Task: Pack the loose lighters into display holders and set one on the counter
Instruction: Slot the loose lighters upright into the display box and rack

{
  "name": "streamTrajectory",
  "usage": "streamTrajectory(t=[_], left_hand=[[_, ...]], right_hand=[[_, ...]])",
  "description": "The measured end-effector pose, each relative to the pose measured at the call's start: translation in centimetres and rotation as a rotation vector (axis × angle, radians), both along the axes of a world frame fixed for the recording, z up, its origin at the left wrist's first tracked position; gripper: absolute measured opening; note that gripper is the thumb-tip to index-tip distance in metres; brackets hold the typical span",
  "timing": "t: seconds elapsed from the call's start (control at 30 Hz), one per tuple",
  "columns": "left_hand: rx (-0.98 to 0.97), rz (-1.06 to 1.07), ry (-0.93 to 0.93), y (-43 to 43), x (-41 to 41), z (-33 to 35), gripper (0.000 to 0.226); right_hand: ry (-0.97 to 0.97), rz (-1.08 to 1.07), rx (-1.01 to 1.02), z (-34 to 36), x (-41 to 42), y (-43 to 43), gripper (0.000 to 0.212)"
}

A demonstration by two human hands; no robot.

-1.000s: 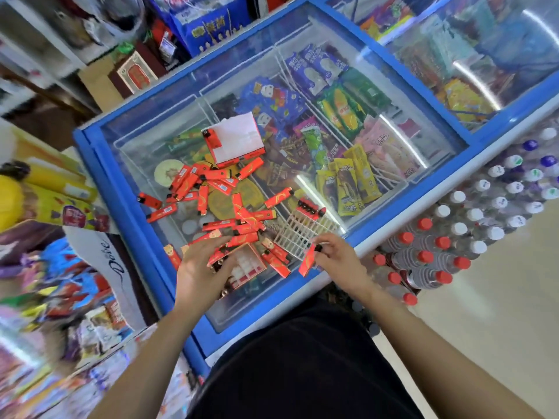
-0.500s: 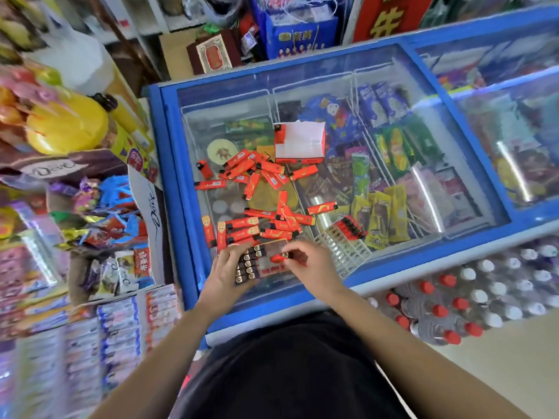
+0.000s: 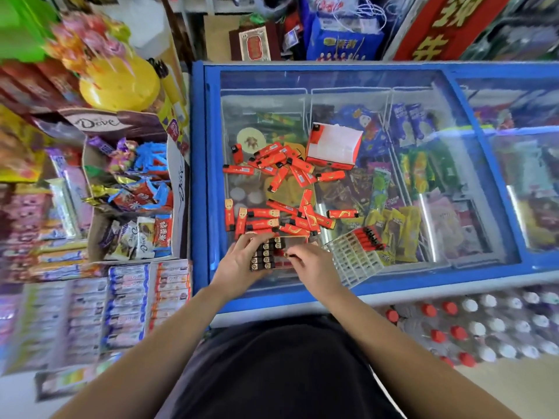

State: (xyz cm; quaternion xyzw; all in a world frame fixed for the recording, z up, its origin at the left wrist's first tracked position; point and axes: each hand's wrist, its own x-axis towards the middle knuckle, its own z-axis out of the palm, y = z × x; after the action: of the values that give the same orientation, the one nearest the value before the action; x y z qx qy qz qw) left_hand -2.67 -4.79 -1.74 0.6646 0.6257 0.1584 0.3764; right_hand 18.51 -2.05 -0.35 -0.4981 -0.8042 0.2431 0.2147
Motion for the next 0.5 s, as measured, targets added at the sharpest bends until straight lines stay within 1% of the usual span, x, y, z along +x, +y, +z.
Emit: streamTrajectory(t=[0.13, 0.23, 0.3, 0.4, 0.43, 0.5], left_hand=[[0.018, -0.006, 0.025, 0.2, 0.0, 0.0, 0.088], [0.024, -0.008, 0.039, 0.1, -0.2, -0.1, 0.087], [0.025, -0.005, 0.045, -0.2, -0.5, -0.3, 0.086], [0.021, 0.023, 0.05, -1.1, -1.0, -0.5, 0.082], [0.021, 0.034, 0.054, -1.3, -1.2, -0.6, 0.081], [0.014, 0.049, 0.063, -1.7, -1.4, -0.7, 0.081]], right_hand=[[-0.028, 0.092, 0.044, -0.9, -0.7, 0.0, 0.017], [-0.039, 0.088, 0.043, -0.2, -1.1, 0.5, 0.017], [-0.015, 0.02, 0.03, 0.9, -0.8, 1.1, 0.021], [0.045, -0.239, -0.065, 1.8, 0.7, 3.7, 0.022], [0.024, -0.296, -0.116, 1.8, 1.3, 4.9, 0.024], [-0.091, -0.311, -0.239, 1.6, 2.1, 7.3, 0.041]])
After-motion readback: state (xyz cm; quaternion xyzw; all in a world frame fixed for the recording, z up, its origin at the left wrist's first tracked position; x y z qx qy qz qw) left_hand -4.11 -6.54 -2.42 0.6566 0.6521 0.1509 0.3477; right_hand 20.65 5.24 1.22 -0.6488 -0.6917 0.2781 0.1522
